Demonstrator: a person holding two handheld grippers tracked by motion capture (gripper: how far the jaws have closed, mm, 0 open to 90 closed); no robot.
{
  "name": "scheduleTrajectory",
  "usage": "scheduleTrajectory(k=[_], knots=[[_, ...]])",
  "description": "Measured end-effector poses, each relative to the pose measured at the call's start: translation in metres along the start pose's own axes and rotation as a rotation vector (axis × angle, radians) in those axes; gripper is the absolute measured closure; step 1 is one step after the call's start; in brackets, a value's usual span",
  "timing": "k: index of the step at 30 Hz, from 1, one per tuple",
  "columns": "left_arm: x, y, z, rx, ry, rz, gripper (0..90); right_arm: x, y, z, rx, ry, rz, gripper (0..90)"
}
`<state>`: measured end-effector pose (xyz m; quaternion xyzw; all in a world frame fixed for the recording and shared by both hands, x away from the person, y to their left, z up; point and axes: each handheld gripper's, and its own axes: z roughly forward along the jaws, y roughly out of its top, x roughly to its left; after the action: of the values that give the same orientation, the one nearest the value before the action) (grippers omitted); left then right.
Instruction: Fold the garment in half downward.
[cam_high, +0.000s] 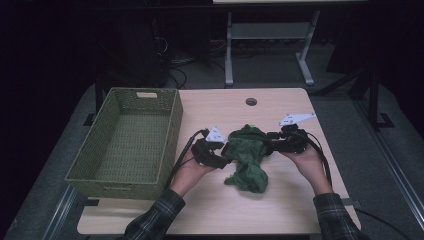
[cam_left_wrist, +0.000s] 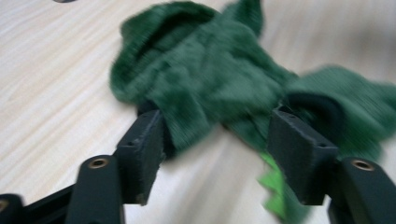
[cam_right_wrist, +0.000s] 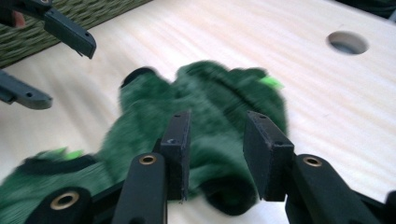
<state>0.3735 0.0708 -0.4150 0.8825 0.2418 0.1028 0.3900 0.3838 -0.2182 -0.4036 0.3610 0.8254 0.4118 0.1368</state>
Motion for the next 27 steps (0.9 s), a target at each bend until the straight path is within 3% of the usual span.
scheduleTrajectory(k=[3,7,9,11,13,20,27], knots=[[0.012,0.008,0.012,0.007,0.012,0.000,40.9,-0.007,0.000,0.006,0.020,-0.016,0.008,62.2],[0.030,0.015,0.030,-0.006,-0.001,-0.041,41.3,-0.018,0.000,0.018,0.038,-0.038,0.012,62.7],[0.037,0.019,0.039,0.010,0.026,-0.032,41.7,-0.023,-0.001,0.024,0.049,-0.049,0.024,63.4],[0.045,0.021,0.048,0.008,0.026,-0.057,42.7,-0.028,-0.003,0.030,0.050,-0.052,0.037,63.4],[0.052,0.024,0.059,0.027,0.037,-0.046,43.6,-0.033,-0.007,0.038,0.064,-0.060,0.050,63.4],[0.065,0.027,0.082,0.056,0.035,-0.040,46.3,-0.045,-0.019,0.061,0.126,-0.059,0.086,65.8],[0.071,0.025,0.090,0.071,0.022,-0.021,56.2,-0.053,-0.025,0.068,0.129,-0.056,0.126,69.5]])
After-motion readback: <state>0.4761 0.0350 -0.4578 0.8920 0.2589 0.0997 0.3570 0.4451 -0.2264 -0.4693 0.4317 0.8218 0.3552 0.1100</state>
